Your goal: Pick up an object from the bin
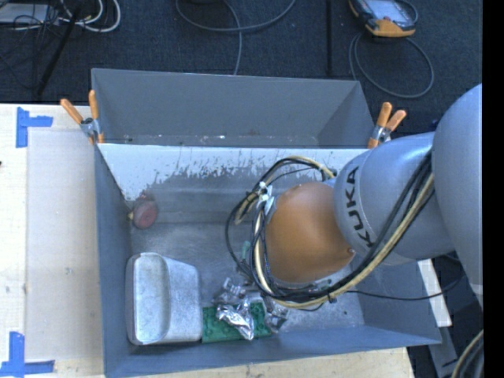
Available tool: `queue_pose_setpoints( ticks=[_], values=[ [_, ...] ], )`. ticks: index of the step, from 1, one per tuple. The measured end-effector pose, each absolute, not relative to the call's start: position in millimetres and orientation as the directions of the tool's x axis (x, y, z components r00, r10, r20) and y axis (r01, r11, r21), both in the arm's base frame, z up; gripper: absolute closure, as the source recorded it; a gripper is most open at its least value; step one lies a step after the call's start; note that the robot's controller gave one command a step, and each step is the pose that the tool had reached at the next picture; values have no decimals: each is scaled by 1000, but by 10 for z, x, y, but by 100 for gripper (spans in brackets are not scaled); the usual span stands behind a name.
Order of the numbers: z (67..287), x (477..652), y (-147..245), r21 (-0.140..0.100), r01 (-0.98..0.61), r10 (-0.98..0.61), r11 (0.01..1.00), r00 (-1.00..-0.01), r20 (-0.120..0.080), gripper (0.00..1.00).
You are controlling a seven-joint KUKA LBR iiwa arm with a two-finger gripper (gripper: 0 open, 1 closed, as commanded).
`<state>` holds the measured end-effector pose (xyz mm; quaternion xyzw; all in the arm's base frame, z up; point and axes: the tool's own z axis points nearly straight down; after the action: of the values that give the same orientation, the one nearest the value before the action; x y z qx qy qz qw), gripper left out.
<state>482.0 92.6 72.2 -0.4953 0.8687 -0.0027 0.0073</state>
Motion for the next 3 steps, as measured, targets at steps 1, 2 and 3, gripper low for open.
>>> queue_pose_setpoints(
  ticks=[1,2,3],
  values=[
    [732,4824,939,-11,-861,-861,508,-508,-12,100],
    [1732,5205,560,-5,-954,-954,300,-300,-3,100],
    [1484,4813,306,5,-902,-902,431,-431,3,100]
  ],
)
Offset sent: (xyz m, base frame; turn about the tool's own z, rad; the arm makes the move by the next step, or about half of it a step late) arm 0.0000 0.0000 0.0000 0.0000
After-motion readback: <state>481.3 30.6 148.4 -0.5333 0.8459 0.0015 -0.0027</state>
